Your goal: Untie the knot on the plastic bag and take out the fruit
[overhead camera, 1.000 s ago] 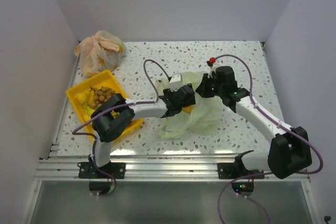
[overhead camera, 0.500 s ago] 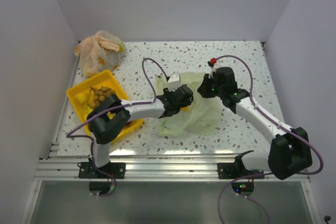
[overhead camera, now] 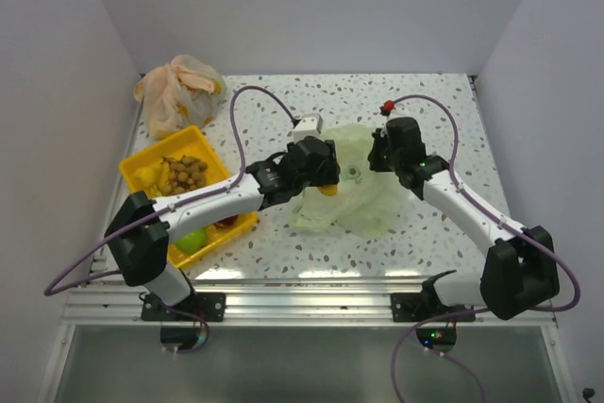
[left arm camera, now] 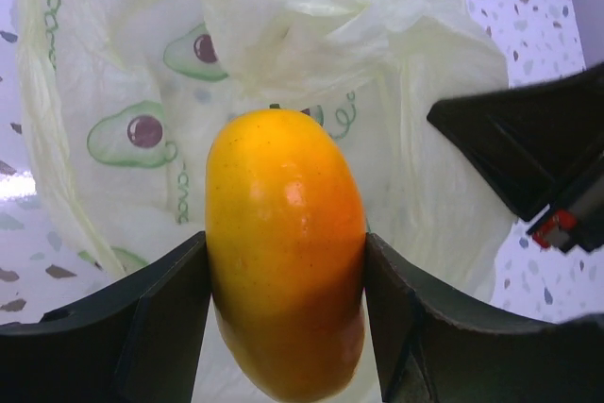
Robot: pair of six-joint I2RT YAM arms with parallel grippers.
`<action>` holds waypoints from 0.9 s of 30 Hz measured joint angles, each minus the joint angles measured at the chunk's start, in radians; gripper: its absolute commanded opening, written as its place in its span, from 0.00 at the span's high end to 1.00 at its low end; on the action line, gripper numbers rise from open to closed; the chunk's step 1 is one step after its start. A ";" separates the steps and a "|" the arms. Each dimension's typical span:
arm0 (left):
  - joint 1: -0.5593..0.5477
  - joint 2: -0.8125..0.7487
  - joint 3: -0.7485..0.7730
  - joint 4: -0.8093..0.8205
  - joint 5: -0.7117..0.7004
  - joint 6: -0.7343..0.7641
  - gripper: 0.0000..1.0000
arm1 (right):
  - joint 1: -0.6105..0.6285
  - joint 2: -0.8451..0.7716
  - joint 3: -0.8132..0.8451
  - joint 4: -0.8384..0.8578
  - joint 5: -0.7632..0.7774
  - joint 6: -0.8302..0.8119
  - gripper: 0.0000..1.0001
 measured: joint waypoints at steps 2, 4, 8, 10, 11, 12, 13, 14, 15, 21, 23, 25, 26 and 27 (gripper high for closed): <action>0.000 -0.026 0.001 -0.051 0.053 0.016 0.83 | 0.000 0.007 0.010 -0.012 0.037 -0.002 1.00; 0.000 -0.060 0.001 -0.103 0.092 0.034 0.83 | 0.000 0.012 0.019 -0.027 0.069 -0.002 1.00; 0.011 -0.152 0.014 -0.208 0.113 0.067 0.85 | 0.000 0.015 0.023 -0.053 0.124 -0.001 1.00; 0.045 -0.211 0.016 -0.248 0.122 0.077 0.86 | 0.000 0.015 0.023 -0.063 0.144 0.000 1.00; 0.081 -0.246 0.015 -0.267 0.126 0.086 0.86 | 0.000 0.014 0.023 -0.070 0.151 0.002 1.00; 0.128 -0.282 0.010 -0.280 0.129 0.092 0.86 | 0.000 0.014 0.023 -0.076 0.160 0.002 1.00; 0.185 -0.316 -0.001 -0.289 0.124 0.096 0.86 | 0.000 0.014 0.023 -0.082 0.167 0.003 1.00; 0.248 -0.351 -0.018 -0.295 0.116 0.105 0.86 | 0.000 0.014 0.023 -0.089 0.169 0.005 1.00; 0.313 -0.383 -0.036 -0.308 0.109 0.113 0.86 | 0.000 0.013 0.023 -0.093 0.170 0.006 1.00; 0.611 -0.472 -0.177 -0.373 0.019 0.186 0.87 | 0.000 -0.006 0.023 -0.109 0.169 0.011 1.00; 0.702 -0.473 -0.225 -0.378 0.009 0.204 0.85 | 0.000 -0.015 0.023 -0.110 0.169 0.011 1.00; 0.797 -0.470 -0.266 -0.375 0.010 0.219 0.80 | 0.000 -0.021 0.023 -0.110 0.169 0.013 1.00; 0.843 -0.466 -0.281 -0.371 0.010 0.224 0.77 | 0.000 -0.022 0.023 -0.110 0.169 0.014 1.00; 0.881 -0.459 -0.291 -0.367 0.009 0.225 0.71 | 0.000 -0.023 0.023 -0.111 0.168 0.014 1.00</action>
